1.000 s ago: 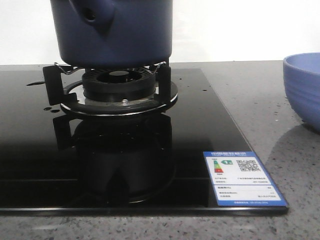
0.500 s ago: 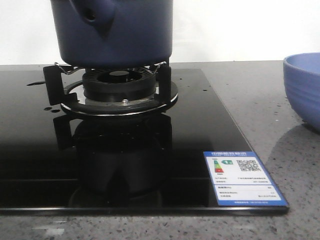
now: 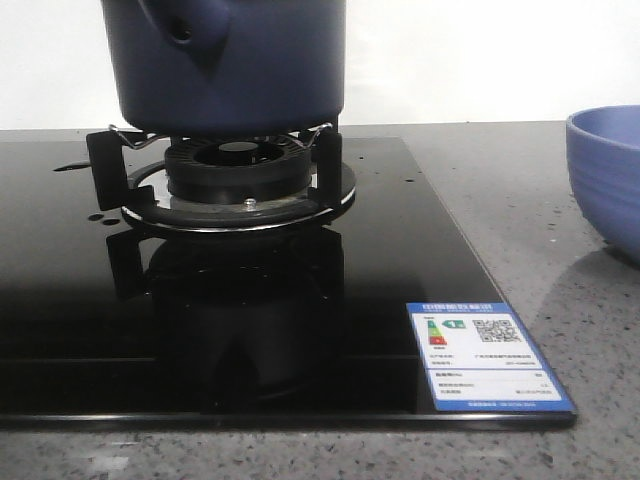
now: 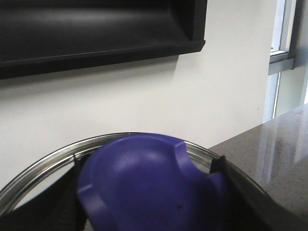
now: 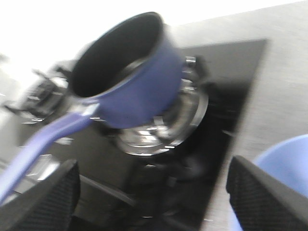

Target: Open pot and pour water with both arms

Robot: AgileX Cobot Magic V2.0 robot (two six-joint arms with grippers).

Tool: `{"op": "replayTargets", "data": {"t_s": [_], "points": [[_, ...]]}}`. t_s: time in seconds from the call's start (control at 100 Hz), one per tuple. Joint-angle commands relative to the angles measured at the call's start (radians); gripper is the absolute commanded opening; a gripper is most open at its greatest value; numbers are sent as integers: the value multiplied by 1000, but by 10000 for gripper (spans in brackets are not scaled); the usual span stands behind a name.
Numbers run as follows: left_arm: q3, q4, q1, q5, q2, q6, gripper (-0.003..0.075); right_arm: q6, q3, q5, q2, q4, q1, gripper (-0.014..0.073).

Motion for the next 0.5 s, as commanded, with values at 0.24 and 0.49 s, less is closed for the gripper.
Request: {"op": "replayTargets", "data": {"t_s": [0.24,0.49], "points": [[141,-58,-42,-115,-245,-13,242,502,-369,303,183,-666,-31,535],[144,-58,-66,-145,-296,-13,242,513,-372,345,284,-733,-100,426]]}}
